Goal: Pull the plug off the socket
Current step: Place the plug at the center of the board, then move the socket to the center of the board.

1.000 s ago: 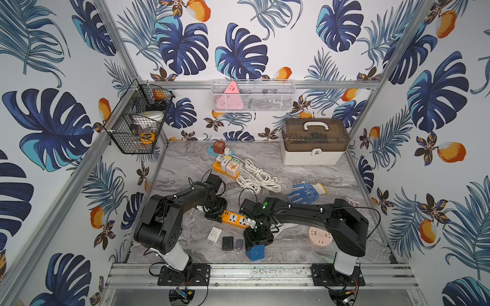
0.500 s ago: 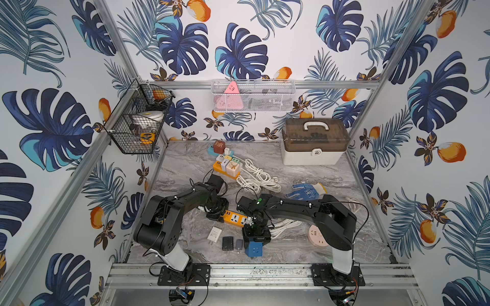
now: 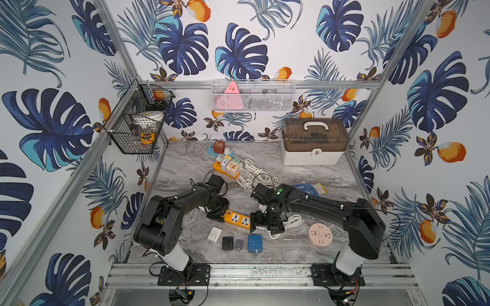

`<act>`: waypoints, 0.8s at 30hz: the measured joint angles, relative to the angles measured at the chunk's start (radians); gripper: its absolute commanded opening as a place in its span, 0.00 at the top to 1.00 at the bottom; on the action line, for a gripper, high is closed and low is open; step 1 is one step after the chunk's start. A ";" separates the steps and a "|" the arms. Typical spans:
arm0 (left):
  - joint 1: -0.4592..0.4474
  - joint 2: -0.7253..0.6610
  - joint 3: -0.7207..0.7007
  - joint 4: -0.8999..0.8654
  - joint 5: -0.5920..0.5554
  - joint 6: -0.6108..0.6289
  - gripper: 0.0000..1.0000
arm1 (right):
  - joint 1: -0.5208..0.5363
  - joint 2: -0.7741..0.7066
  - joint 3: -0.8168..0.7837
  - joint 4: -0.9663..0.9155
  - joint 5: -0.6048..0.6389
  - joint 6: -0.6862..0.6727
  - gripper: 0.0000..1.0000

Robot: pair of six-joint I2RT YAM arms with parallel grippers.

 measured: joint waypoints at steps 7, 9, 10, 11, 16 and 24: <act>-0.004 -0.002 -0.002 0.007 0.000 -0.013 1.00 | -0.152 -0.257 -0.254 0.019 0.140 0.244 0.02; -0.004 -0.003 -0.002 0.008 0.000 -0.013 1.00 | -0.166 -0.241 -0.257 0.041 0.165 0.302 0.02; -0.004 -0.003 -0.003 0.008 0.000 -0.013 1.00 | -0.172 -0.220 -0.258 0.061 0.170 0.333 0.02; -0.004 -0.003 -0.003 0.008 0.000 -0.013 1.00 | -0.178 -0.197 -0.261 0.079 0.171 0.357 0.03; -0.004 -0.003 -0.002 0.008 0.000 -0.013 1.00 | -0.183 -0.109 -0.314 0.156 0.159 0.468 0.09; -0.004 -0.002 -0.002 0.010 0.004 -0.011 1.00 | -0.185 0.000 -0.249 0.190 0.177 0.539 0.64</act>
